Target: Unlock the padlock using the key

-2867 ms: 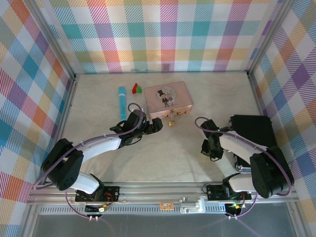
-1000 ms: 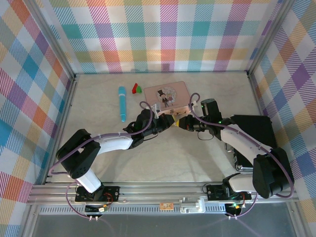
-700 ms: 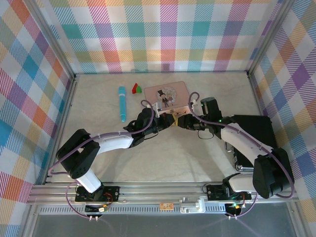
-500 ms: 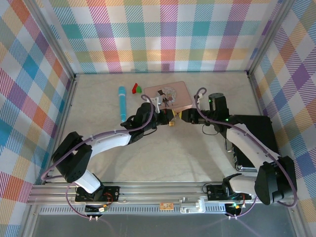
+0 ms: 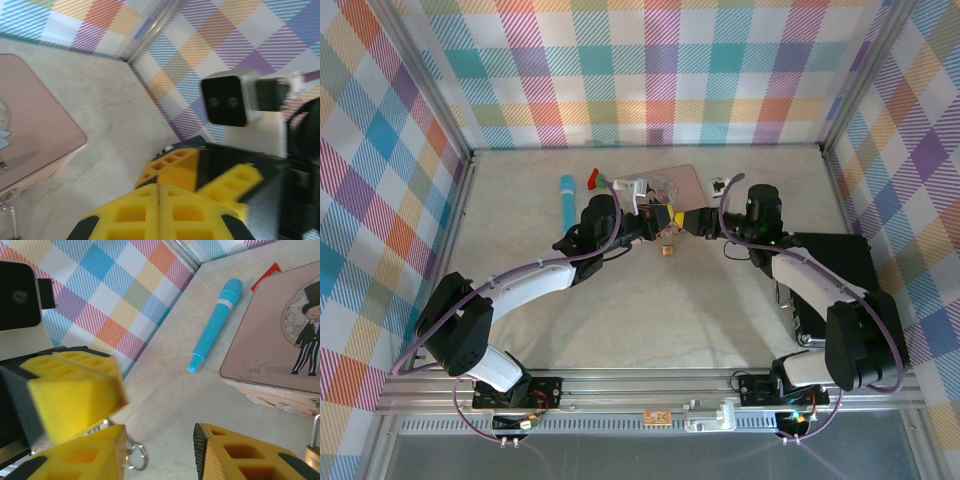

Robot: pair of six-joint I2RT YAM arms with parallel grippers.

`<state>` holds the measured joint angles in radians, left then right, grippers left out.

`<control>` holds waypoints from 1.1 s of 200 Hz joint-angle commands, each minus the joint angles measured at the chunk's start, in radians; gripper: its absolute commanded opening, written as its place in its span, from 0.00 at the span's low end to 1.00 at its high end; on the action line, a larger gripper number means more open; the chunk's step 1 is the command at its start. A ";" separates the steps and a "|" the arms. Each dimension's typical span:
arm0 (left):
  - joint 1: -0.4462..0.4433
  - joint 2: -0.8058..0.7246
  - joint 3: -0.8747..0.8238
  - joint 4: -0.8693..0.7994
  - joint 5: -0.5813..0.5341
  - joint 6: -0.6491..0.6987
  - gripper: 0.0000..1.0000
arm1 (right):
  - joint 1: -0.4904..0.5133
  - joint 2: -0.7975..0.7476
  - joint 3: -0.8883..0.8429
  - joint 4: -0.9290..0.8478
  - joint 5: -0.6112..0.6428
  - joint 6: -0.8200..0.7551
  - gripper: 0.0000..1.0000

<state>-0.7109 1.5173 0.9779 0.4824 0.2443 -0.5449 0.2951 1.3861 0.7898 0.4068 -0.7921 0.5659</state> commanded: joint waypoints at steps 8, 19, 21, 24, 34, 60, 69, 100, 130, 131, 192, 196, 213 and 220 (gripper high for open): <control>0.010 -0.022 -0.039 0.096 0.058 0.029 0.00 | -0.004 0.034 -0.030 0.287 -0.128 0.133 0.36; 0.013 -0.020 -0.048 0.108 0.056 0.027 0.00 | -0.004 0.036 -0.043 0.313 -0.132 0.151 0.35; 0.014 -0.019 -0.049 0.109 0.055 0.026 0.00 | -0.004 0.035 -0.045 0.314 -0.130 0.153 0.34; 0.014 -0.020 -0.051 0.111 0.055 0.025 0.00 | -0.002 0.034 -0.049 0.315 -0.128 0.155 0.34; 0.017 -0.017 -0.056 0.121 0.054 0.020 0.00 | -0.002 0.034 -0.065 0.332 -0.122 0.166 0.32; 0.021 -0.013 -0.059 0.140 0.059 0.012 0.00 | 0.000 0.049 -0.104 0.415 -0.122 0.228 0.29; 0.022 -0.011 -0.059 0.143 0.063 0.013 0.00 | 0.002 0.059 -0.111 0.441 -0.125 0.247 0.28; 0.022 -0.003 -0.057 0.149 0.072 0.009 0.00 | 0.012 0.082 -0.116 0.497 -0.124 0.280 0.26; 0.022 0.001 -0.074 0.179 0.069 -0.009 0.00 | 0.025 0.090 -0.115 0.507 -0.124 0.285 0.23; 0.022 0.001 -0.075 0.179 0.069 -0.010 0.00 | 0.025 0.090 -0.117 0.508 -0.125 0.285 0.23; 0.022 0.009 -0.080 0.208 0.059 -0.026 0.00 | 0.032 0.104 -0.144 0.557 -0.125 0.322 0.23; 0.022 0.011 -0.080 0.209 0.059 -0.028 0.00 | 0.032 0.105 -0.144 0.559 -0.124 0.323 0.22; 0.022 0.012 -0.084 0.220 0.059 -0.031 0.00 | 0.033 0.105 -0.151 0.568 -0.121 0.330 0.21; 0.022 0.013 -0.087 0.226 0.058 -0.035 0.00 | 0.032 0.105 -0.153 0.575 -0.121 0.330 0.19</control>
<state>-0.6975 1.5269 0.9047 0.6346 0.2916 -0.5644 0.3202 1.4834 0.6575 0.9249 -0.8997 0.8825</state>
